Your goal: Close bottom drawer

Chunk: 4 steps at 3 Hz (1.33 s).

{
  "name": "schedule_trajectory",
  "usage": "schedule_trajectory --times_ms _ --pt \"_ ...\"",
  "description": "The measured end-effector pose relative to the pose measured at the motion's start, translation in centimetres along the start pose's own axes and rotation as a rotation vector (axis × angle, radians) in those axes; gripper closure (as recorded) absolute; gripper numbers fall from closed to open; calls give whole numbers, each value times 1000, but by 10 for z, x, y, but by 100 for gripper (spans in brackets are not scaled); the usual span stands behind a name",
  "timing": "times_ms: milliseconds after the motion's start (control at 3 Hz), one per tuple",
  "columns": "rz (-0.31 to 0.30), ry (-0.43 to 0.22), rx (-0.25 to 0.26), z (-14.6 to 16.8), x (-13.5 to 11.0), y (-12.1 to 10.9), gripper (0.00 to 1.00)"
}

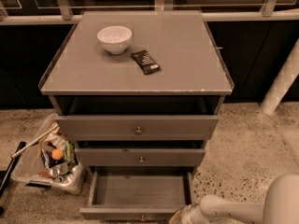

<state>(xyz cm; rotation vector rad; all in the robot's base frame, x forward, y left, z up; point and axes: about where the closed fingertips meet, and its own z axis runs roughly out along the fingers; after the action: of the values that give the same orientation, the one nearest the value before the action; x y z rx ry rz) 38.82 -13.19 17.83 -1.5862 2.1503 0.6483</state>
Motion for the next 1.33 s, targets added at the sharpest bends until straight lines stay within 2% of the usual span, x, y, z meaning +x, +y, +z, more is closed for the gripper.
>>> schedule_trajectory --times_ms 333,667,1000,1333 --pt "11 16 49 -6 7 -23 100" --pt "45 -41 64 -4 -1 -29 100" --pt "67 -87 46 3 -11 -16 100" --pt "68 -88 46 3 -11 -16 81"
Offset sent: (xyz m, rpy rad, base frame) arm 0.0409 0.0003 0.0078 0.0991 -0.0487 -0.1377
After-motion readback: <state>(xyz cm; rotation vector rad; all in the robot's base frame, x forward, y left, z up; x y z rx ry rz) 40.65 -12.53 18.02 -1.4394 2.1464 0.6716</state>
